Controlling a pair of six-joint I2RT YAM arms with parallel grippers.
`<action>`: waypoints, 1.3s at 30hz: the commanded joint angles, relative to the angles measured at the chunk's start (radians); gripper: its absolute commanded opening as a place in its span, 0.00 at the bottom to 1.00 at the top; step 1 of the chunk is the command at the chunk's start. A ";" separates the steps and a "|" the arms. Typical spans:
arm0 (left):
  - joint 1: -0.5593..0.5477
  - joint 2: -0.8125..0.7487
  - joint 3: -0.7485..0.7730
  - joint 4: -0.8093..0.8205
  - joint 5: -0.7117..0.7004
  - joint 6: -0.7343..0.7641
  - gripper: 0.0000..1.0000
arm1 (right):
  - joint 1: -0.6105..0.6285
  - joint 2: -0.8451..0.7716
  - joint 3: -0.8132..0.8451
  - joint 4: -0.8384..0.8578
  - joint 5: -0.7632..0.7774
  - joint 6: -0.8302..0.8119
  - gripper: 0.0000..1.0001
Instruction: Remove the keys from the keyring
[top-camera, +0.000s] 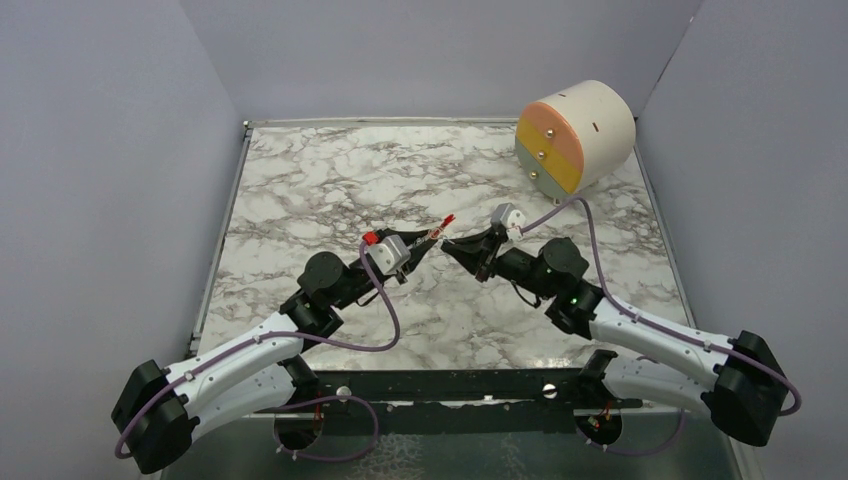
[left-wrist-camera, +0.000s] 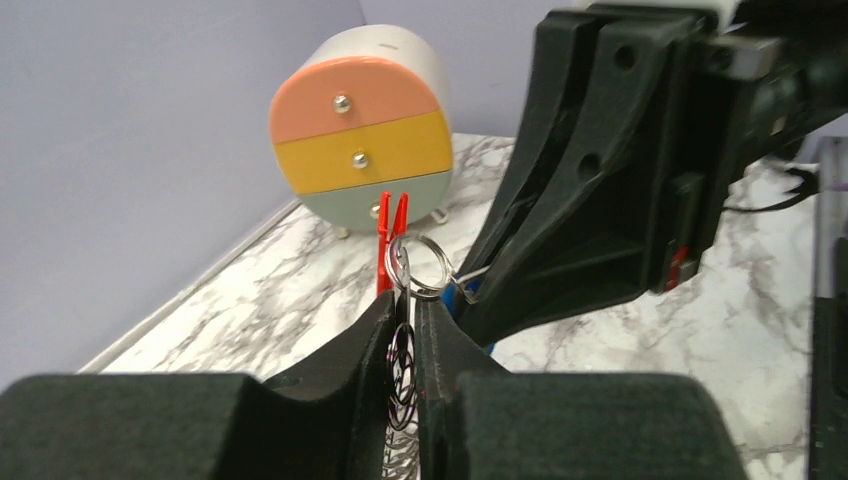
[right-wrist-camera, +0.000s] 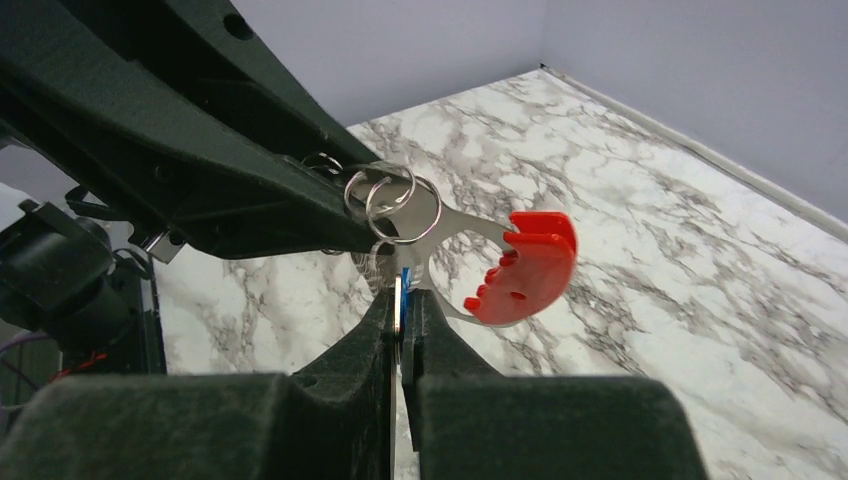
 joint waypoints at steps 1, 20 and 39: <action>-0.003 -0.033 -0.026 -0.013 -0.147 0.017 0.32 | 0.007 -0.091 0.055 -0.173 0.138 -0.069 0.01; -0.004 -0.052 0.028 -0.107 -0.184 0.018 0.53 | 0.008 -0.086 0.384 -0.622 0.159 -0.201 0.01; -0.003 -0.053 0.151 -0.076 -0.029 -0.043 0.52 | 0.016 -0.064 0.472 -0.744 0.167 -0.199 0.01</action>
